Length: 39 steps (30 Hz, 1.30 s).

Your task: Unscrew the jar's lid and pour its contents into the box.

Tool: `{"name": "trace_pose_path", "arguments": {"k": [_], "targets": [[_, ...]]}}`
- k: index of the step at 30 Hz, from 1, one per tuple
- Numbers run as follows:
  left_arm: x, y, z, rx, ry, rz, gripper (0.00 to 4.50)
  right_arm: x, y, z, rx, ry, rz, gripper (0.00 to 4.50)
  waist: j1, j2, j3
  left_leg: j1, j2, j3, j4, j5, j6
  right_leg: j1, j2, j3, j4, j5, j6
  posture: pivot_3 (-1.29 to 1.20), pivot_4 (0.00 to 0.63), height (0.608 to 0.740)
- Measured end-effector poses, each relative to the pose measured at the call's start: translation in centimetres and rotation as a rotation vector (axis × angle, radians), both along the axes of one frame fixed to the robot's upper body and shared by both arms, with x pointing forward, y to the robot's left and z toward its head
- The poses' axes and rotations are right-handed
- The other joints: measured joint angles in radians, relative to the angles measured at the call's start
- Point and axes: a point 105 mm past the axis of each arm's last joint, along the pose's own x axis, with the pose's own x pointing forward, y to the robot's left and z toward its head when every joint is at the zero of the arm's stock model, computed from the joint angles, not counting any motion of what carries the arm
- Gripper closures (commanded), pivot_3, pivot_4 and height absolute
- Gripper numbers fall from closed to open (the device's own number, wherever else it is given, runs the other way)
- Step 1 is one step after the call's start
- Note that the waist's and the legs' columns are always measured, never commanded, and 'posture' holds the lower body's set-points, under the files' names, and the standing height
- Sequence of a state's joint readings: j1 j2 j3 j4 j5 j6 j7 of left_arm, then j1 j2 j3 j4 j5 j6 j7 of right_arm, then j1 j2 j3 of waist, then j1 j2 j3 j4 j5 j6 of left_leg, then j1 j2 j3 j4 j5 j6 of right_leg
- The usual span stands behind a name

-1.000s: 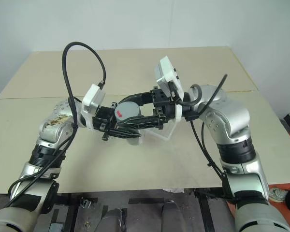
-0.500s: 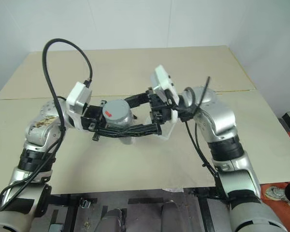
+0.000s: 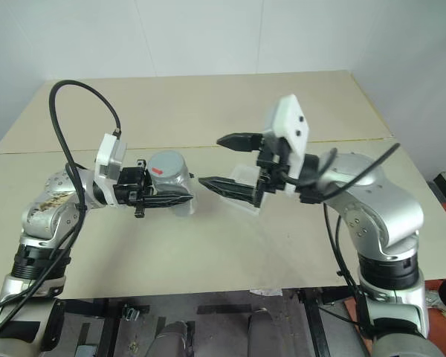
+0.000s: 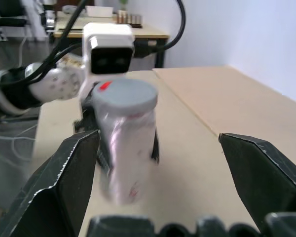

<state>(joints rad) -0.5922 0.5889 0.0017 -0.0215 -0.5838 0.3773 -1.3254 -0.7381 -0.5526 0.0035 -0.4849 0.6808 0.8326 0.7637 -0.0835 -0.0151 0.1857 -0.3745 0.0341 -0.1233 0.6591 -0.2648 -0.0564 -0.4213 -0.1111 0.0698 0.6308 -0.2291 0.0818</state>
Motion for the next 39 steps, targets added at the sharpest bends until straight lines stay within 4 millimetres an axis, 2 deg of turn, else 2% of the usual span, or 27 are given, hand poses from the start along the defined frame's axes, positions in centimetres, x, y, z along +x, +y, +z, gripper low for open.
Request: {"name": "trace_pose_path", "arguments": {"k": [7, 20, 31, 39], "targets": [[0.7, -0.9, 0.2, 0.006, -0.018, -0.028, 2.56, 0.1, 3.1, 0.2, -0.018, -0.004, 0.036, 0.02, 0.011, 0.000, 0.000, 0.000, 0.000, 0.000, 0.000, 0.000, 0.000, 0.000, 0.000, 0.000, -0.001, 0.000, 0.000, 0.00, 0.150, 0.740], [0.7, -0.8, 0.1, 0.006, -0.014, -0.033, 2.56, 1.3, 4.9, -0.8, -0.005, 0.054, 0.055, 0.02, 0.011, 0.000, 0.000, 0.000, 0.000, 0.000, 0.000, 0.000, 0.000, 0.000, 0.000, 0.000, 0.000, 0.000, 0.000, 0.00, 0.150, 0.740], [0.7, -0.7, 0.1, 0.015, -0.016, -0.028, 2.56, 1.5, 4.6, -1.0, -0.015, 0.058, 0.068, 0.02, 0.012, 0.000, 0.000, 0.000, 0.000, 0.000, 0.000, 0.000, 0.000, 0.000, 0.000, 0.000, 0.000, 0.000, 0.000, 0.00, 0.150, 0.740], [0.9, -0.5, 0.1, 0.019, -0.012, -0.013, 2.56, 1.8, 2.7, -1.5, -0.037, 0.063, 0.038, 0.02, 0.012, 0.000, 0.000, -0.001, 0.000, 0.000, 0.000, 0.000, 0.000, 0.000, 0.000, 0.000, -0.001, 0.000, 0.000, 0.00, 0.150, 0.740]]}}
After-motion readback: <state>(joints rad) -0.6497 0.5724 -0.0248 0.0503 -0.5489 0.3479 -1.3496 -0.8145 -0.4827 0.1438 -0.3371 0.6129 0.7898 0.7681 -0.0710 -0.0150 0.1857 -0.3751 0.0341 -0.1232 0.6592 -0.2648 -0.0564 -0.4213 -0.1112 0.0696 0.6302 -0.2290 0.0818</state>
